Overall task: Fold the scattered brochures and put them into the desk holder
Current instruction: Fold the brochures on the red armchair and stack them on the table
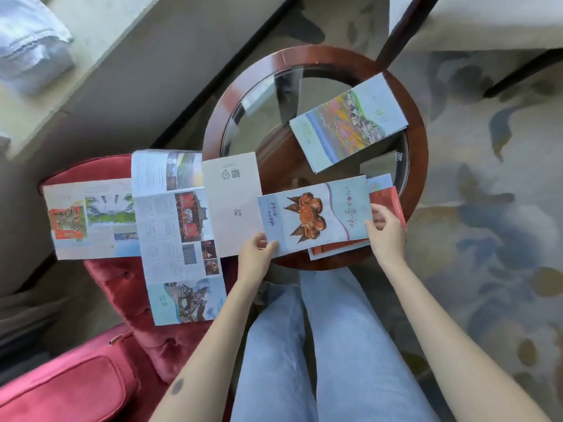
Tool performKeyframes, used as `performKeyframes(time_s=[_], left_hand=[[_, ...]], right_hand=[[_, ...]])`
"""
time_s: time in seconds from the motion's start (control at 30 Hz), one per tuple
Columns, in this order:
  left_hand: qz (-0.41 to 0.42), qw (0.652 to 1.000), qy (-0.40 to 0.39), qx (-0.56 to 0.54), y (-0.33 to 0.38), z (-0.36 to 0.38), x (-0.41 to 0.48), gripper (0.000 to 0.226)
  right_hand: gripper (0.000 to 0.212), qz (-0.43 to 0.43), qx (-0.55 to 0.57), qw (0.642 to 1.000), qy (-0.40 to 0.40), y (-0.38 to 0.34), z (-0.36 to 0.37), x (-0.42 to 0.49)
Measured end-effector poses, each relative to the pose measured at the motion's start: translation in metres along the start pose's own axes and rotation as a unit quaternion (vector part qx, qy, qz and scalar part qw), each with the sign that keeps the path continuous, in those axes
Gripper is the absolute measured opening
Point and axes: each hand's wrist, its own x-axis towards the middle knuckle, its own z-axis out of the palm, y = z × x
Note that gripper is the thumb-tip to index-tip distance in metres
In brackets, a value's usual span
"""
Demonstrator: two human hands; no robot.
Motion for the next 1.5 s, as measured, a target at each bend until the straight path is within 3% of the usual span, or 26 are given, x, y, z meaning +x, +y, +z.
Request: performKeyframes(time_s=[0.17,0.53,0.97,1.13,1.33,1.43,1.5], left_hand=[[0.022,1.000,0.006,0.018,0.032,0.022,0.022,0.019],[0.050,0.997,0.053,0.011,0.097,0.023,0.074,0.007],[0.039,0.998,0.037,0.024,0.157,0.054,0.125,0.002],[0.067,0.988,0.044,0.132,0.159,0.055,0.128,0.016],[0.091,0.968,0.051,0.228,0.159,0.058,0.121,0.015],[0.125,0.941,0.091,0.300,0.164,0.059,0.117,0.018],[0.159,0.923,0.137,0.321,0.172,0.064,0.112,0.018]], right_hand=[[0.026,0.026,0.007,0.999,0.025,0.003,-0.015,0.031],[0.030,-0.040,-0.021,0.997,0.056,-0.049,-0.020,0.117],[0.031,-0.094,-0.115,0.984,0.101,-0.076,-0.025,0.210],[0.033,-0.097,-0.154,0.976,0.116,-0.079,-0.019,0.214],[0.036,-0.095,-0.194,0.970,0.109,-0.077,-0.019,0.212],[0.040,-0.099,-0.236,0.959,0.118,-0.078,-0.017,0.209],[0.042,-0.145,-0.267,0.944,0.131,-0.079,-0.015,0.203]])
